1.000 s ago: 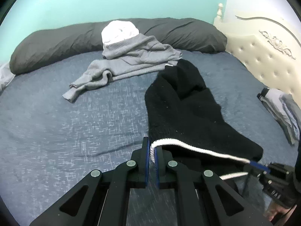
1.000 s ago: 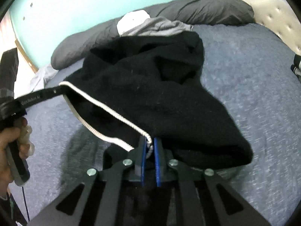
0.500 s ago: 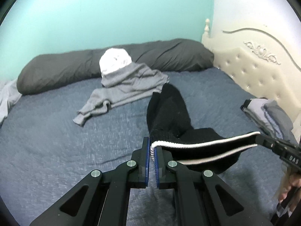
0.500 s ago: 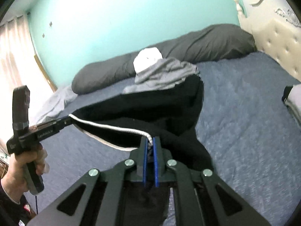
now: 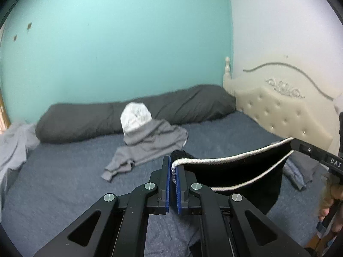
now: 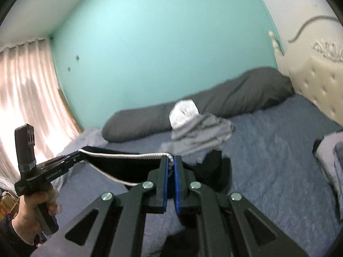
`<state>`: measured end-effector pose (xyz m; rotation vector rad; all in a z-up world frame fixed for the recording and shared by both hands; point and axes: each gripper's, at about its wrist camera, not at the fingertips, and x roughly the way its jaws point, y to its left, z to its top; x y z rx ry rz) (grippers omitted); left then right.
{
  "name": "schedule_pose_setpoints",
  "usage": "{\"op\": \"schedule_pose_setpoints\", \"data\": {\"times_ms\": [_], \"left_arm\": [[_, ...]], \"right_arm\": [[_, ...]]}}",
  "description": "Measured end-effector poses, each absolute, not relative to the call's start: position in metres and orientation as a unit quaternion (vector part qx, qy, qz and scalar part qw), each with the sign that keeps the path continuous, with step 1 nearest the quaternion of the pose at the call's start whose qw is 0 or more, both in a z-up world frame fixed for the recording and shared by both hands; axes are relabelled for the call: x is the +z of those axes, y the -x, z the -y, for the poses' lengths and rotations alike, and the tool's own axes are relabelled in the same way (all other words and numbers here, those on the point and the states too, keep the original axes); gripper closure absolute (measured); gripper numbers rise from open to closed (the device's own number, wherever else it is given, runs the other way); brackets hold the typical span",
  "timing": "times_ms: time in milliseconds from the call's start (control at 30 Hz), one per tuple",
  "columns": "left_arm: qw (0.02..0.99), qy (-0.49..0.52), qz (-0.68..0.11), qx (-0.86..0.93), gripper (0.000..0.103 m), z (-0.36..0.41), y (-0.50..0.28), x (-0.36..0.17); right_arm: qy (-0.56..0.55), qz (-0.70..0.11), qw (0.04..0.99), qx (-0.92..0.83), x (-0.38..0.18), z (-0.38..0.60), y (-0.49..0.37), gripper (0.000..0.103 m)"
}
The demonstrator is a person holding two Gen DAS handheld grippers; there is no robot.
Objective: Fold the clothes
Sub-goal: 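Lift the black sweater up by its hem with both grippers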
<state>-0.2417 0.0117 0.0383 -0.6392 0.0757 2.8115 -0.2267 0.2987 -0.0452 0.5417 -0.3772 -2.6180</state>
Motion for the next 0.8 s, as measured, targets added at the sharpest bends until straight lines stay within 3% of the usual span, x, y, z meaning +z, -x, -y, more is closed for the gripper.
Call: {"op": "schedule_pose_setpoints", "data": {"times_ms": [800], "left_arm": [[0.090, 0.102, -0.041, 0.990, 0.099, 0.016, 0.102, 0.254]], "right_arm": [[-0.064, 0.077, 0.273, -0.957, 0.177, -0.287, 0.121, 0.099]]}}
